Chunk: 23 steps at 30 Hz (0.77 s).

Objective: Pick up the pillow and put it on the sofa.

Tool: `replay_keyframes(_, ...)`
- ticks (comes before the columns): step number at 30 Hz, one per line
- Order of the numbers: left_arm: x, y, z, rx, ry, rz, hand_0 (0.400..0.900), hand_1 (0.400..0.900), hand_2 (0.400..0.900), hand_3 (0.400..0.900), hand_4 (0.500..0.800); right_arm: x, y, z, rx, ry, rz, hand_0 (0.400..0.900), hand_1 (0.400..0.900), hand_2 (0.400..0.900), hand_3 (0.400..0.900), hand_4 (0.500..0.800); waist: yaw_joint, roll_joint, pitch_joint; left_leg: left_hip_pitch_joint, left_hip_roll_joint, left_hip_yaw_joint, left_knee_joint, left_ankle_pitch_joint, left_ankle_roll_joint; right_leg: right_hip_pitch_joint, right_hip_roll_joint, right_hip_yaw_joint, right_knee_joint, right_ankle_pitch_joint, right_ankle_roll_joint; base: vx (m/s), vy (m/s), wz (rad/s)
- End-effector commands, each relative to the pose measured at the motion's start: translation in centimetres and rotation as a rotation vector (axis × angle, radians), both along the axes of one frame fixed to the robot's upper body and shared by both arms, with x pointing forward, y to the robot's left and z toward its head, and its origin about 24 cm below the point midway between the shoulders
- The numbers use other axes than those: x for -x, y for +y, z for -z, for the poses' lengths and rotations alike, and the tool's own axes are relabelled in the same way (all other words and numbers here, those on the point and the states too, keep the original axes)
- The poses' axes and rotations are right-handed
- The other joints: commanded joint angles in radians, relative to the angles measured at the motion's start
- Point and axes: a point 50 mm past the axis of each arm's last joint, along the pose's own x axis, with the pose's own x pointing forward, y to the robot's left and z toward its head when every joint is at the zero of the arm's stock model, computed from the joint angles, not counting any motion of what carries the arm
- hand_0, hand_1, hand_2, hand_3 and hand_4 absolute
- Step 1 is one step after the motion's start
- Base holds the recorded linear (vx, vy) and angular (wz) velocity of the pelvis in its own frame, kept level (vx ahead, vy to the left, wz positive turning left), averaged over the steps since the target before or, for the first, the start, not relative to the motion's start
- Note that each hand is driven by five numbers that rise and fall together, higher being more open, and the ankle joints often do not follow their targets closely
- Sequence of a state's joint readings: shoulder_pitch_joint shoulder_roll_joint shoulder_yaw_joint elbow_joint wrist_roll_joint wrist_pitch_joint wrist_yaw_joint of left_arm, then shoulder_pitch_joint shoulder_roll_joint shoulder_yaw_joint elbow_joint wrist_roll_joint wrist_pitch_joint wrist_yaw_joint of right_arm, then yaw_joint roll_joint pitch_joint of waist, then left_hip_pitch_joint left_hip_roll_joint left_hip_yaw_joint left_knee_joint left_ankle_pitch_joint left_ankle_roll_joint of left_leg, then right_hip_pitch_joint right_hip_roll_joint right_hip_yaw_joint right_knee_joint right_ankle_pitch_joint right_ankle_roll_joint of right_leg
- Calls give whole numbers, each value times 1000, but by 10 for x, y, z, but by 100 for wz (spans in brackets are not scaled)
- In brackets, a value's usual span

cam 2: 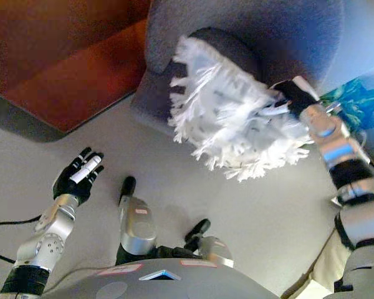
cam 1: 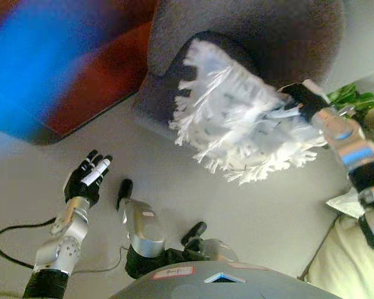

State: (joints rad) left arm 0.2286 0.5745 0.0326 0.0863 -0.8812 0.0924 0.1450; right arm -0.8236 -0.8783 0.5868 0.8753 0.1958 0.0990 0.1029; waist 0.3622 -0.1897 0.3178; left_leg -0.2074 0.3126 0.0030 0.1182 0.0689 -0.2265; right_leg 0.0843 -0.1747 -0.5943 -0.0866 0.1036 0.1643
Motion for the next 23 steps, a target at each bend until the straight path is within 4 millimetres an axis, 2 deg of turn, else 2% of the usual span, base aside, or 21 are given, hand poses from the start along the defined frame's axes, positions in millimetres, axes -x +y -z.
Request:
replay_keyframes(1, -22, -8, -45, -38, -176, 116, 900, 900, 900, 900, 800, -9, -26, -145, 16, -476, 210, 900, 900, 900, 900, 800, 90, 10, -24, 86, 10, 24, -46, -33, 57, 27, -68, -4, 19, 23, 82, 40, -44, 9)
replay_keyframes(3, -22, -9, -48, -42, -191, 140, 900, 900, 900, 900, 800, -6, -32, -161, 40, -522, 275, 900, 900, 900, 900, 800, 103, 15, -21, 74, 13, 15, -44, -28, 53, 33, -65, -5, 11, 22, 83, 40, -15, 10)
replay_keyframes(6, -22, -12, -52, -62, -216, 188, 900, 900, 900, 900, 800, 0, -40, -172, 99, -588, 374, 900, 900, 900, 900, 800, 109, 21, -21, 72, 18, 5, -37, -25, 54, 41, -66, -5, 10, 25, 83, 52, 16, 8)
replay_keyframes(10, -17, -18, -47, -75, -188, 217, 900, 900, 900, 900, 800, 1, -34, -169, 40, -717, 404, 900, 900, 900, 900, 800, 96, 20, -43, 92, 20, 8, -10, -42, 61, 62, -69, 6, 10, 22, 81, 132, 63, -8)
replay_keyframes(13, -14, -25, -44, -94, -182, 267, 900, 900, 900, 900, 800, 0, -21, -162, -109, -847, 363, 900, 900, 900, 900, 800, 76, 19, -67, 114, 14, 11, 23, -70, 71, 77, -75, 24, 12, 20, 77, 124, 97, -29)
replay_keyframes(15, -10, -32, -40, -113, -179, 300, 900, 900, 900, 900, 800, -1, -9, -148, -193, -878, 293, 900, 900, 900, 900, 800, 56, 22, -88, 135, 2, 18, 34, -87, 82, 78, -87, 40, 19, 21, 76, 70, 182, -37)
replay_keyframes(17, -9, -38, -36, -115, -186, 315, 900, 900, 900, 900, 800, 0, 10, -131, -265, -891, 195, 900, 900, 900, 900, 800, 22, 30, -98, 153, -17, 46, 44, -87, 104, 68, -110, 45, 33, 30, 63, -3, 236, -48)
replay_keyframes(19, -9, -44, -34, -125, -207, 338, 900, 900, 900, 900, 800, 7, 32, -109, -329, -887, 79, 900, 900, 900, 900, 800, -20, 42, -113, 184, -31, 70, 43, -103, 120, 64, -121, 71, 43, 28, 60, 3, 205, -48)
replay_keyframes(23, -9, -56, -21, -94, -195, 352, 900, 900, 900, 900, 800, 30, 63, -62, -471, -824, -73, 900, 900, 900, 900, 800, -106, 63, -131, 231, -48, 124, 45, -127, 140, 46, -139, 114, 69, 28, 55, -35, 135, -35)
